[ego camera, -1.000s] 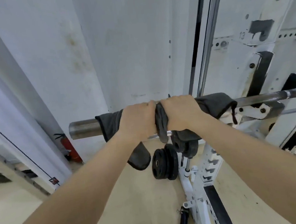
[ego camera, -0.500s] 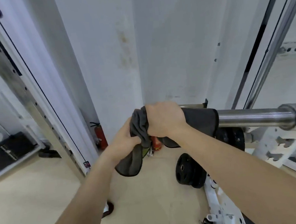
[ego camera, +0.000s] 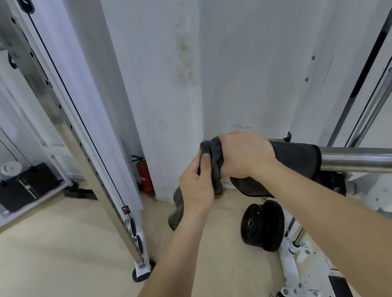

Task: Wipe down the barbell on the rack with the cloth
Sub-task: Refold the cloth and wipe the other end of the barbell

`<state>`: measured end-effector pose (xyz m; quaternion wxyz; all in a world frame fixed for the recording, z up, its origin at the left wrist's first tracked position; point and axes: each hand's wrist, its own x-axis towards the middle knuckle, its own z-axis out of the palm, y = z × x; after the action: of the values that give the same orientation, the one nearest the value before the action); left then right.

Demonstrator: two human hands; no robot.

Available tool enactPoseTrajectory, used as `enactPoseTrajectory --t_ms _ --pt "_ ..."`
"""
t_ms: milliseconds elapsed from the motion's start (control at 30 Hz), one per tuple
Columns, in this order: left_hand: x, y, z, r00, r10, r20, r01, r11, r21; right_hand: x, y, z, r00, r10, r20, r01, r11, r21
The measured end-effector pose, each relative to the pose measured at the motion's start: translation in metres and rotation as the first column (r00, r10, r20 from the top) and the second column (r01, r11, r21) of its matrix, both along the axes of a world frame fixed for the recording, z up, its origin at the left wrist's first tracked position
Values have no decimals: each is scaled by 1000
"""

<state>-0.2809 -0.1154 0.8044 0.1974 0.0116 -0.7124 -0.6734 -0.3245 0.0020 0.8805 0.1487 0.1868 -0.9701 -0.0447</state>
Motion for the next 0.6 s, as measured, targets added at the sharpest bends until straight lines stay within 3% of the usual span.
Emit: enactPoseTrajectory --t_ms 100,200,467,600 --pt "7 -3 -3 1000 16 -26 -15 999 39 3 0 2 1000 5 -13 -5 1000 7" --pt "6 2 9 999 -25 -27 30 983 182 3 0 5 1000 8 21 -8 1000 17" --pt "1 -6 3 997 -66 26 65 997 44 0 0 4 1000 3 31 -4 1000 7" --pt "8 -11 9 992 -129 12 124 973 197 0 0 4 1000 -4 25 4 1000 15"
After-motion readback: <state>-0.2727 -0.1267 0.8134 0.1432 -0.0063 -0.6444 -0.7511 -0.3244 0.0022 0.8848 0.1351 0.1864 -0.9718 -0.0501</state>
